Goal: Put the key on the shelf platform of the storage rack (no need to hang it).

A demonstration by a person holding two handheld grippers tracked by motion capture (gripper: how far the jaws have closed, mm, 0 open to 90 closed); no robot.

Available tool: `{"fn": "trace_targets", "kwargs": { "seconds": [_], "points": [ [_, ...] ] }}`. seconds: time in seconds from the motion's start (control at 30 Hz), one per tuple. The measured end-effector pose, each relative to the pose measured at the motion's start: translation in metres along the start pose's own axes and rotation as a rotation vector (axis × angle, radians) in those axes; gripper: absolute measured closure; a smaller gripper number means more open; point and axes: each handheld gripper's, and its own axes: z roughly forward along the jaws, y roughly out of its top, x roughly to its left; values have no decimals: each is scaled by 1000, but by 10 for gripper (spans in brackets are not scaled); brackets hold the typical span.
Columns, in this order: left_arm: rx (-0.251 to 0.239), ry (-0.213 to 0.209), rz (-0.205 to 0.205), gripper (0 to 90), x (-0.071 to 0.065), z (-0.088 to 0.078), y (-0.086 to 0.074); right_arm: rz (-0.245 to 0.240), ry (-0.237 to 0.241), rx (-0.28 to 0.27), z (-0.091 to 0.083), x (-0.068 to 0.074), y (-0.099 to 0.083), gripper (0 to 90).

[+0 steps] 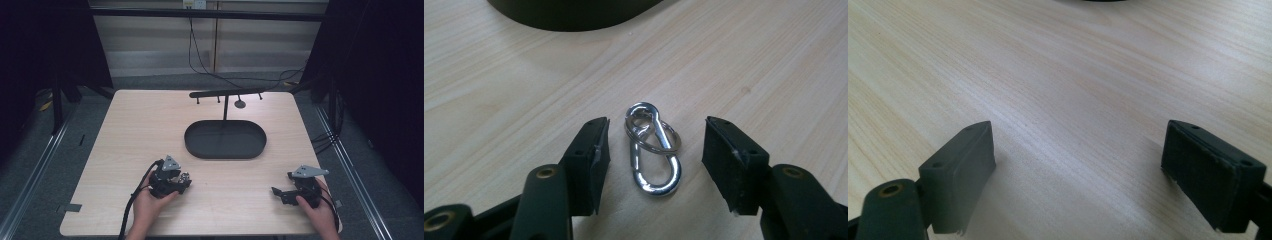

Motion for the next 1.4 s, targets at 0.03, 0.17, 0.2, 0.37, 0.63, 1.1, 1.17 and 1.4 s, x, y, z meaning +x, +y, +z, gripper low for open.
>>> {"fn": "trace_targets", "kwargs": {
  "seconds": [0.03,0.17,0.2,0.37,0.63,1.1,1.17,1.4],
  "points": [
    [-1,2,-5,455,0,1,0,0,1,0,0,0,0,133],
    [-3,15,3,486,0,1,-1,0,0,0,0,0,0,133],
    [-3,15,3,500,0,1,-1,0,0,0,0,0,0,133],
    [4,39,31,552,-3,0,-1,0,1,0,0,0,0,133],
    [5,15,51,668,-5,0,0,0,1,0,0,0,0,133],
    [13,-8,51,672,-4,-6,8,1,2,1,0,0,0,133],
    [7,-6,36,672,-3,-8,10,0,0,0,0,0,0,133],
    [1,-21,23,672,0,-14,14,1,0,1,0,0,0,133]
  ]
}}
